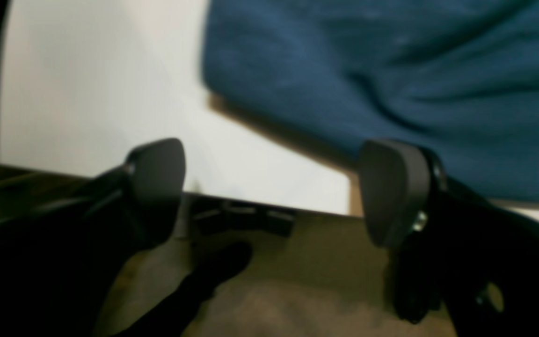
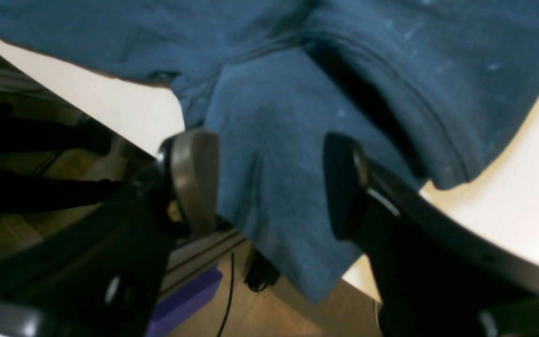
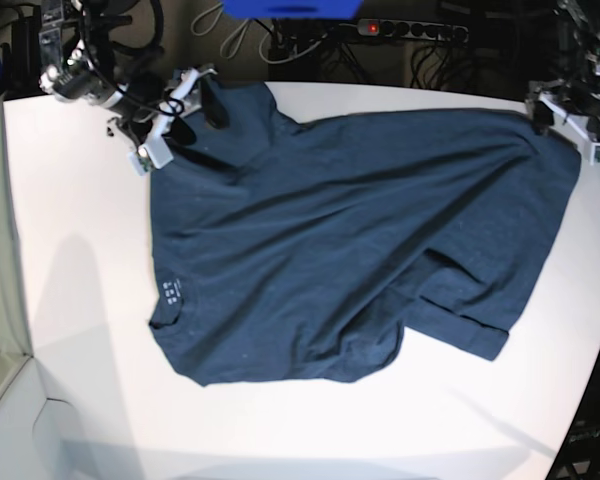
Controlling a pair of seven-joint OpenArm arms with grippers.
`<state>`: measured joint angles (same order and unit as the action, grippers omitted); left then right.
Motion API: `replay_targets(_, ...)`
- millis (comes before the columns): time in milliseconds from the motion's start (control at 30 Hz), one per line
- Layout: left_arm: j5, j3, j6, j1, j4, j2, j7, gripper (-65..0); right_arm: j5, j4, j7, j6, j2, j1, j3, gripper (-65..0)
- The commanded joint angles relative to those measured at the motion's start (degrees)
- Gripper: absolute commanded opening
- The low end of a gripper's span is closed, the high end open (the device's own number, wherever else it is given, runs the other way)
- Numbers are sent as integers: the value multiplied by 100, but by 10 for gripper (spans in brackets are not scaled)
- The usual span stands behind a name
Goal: Layout the t-shirt on the table in an organized manner, then fold the t-shirt properly
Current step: 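Grasp the shirt corners with both grippers near the collar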
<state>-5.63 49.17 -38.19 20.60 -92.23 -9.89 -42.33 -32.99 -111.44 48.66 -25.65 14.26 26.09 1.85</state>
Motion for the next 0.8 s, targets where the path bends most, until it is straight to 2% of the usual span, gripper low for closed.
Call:
replay_targets(0, 13, 37, 0, -7, -30, -79, 158, -83, -81, -87, -115, -15, 38, 24, 22, -287)
replay_targets(267, -286, 11, 0, -148, 207, 79, 219, -84, -81, -87, -115, -24, 29, 112, 22, -287)
replay_targets(533, -655, 2, 0, -491, 840, 79, 211, -99, -81, -78, -115, -24, 38, 165, 22, -287)
replay_targets(633, -655, -7, -9, -535, 902, 88, 211, -201, -81, -78, -115, -24, 38, 235, 22, -288)
replay_targets(767, -664, -183, -9, -587, 902, 88, 202, -464, -81, -78, -115, -24, 38, 288, -4, -288)
